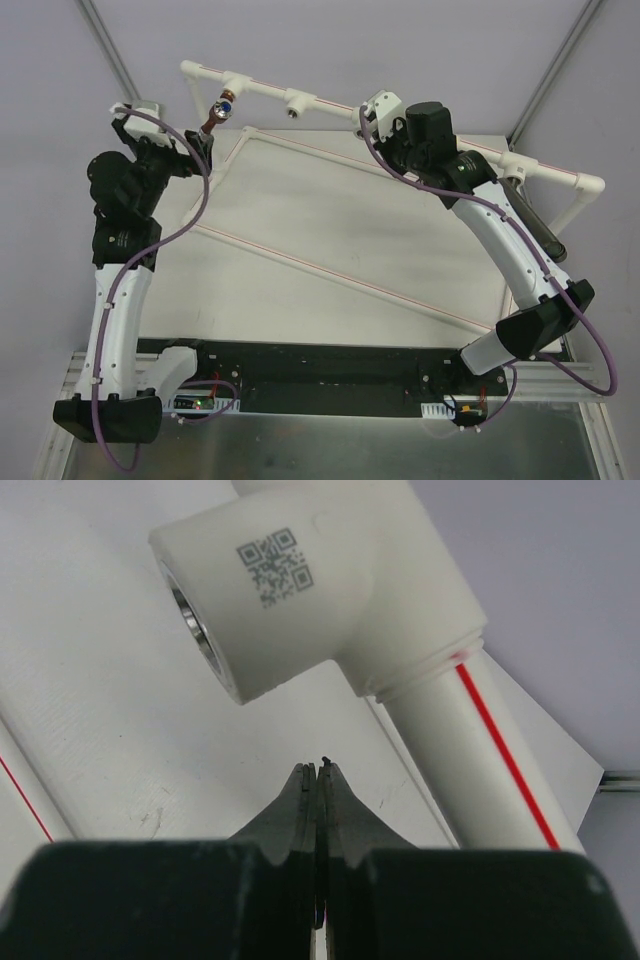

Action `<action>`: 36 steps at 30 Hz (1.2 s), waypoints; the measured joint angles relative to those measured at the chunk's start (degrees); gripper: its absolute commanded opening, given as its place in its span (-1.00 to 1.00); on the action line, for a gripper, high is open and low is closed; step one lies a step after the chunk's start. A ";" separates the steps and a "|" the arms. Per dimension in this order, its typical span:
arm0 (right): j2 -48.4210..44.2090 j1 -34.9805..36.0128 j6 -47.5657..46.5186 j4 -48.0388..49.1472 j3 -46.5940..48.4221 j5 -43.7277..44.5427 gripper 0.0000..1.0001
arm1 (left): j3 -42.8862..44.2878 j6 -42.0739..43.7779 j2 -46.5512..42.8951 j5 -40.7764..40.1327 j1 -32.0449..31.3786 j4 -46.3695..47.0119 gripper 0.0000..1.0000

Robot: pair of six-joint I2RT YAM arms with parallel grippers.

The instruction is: Install the water faucets

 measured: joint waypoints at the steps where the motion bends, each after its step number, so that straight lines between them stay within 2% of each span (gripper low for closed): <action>1: 0.00 0.00 0.00 0.00 0.00 0.00 -1.00 | 0.87 -3.58 -0.31 -0.94 0.13 -0.83 0.92; 4: 0.00 0.00 0.00 0.00 0.00 -0.02 -1.00 | 4.52 -19.74 -0.28 -5.44 0.76 -4.28 0.76; 10: 0.00 0.00 0.00 -0.02 0.00 -0.07 -1.00 | 5.11 -52.83 0.00 -12.41 0.74 -8.83 0.64; 13: 0.00 0.00 0.00 -0.04 0.00 -0.20 -1.00 | 3.54 -68.28 0.59 -13.46 1.09 -10.19 0.62; 17: 0.00 0.00 0.00 -0.33 0.00 -0.44 -1.00 | 3.39 -83.30 4.44 -11.58 1.11 -11.02 0.65; 24: 0.00 0.00 0.00 -0.87 -0.02 -0.66 -1.00 | 4.66 -97.11 13.31 -6.49 1.09 -10.56 0.65; 29: 0.00 0.02 0.13 -1.07 -0.07 -0.83 -1.00 | 5.31 -102.66 15.76 -6.34 0.94 -8.07 0.64; 34: 0.00 0.07 0.17 -1.09 -0.07 -0.85 -1.00 | 5.33 -106.51 18.60 -6.58 0.15 -3.50 0.57; 36: -0.02 0.07 0.17 -1.11 -0.07 -0.85 -1.00 | 5.60 -107.45 19.87 -6.82 -0.59 -2.05 0.42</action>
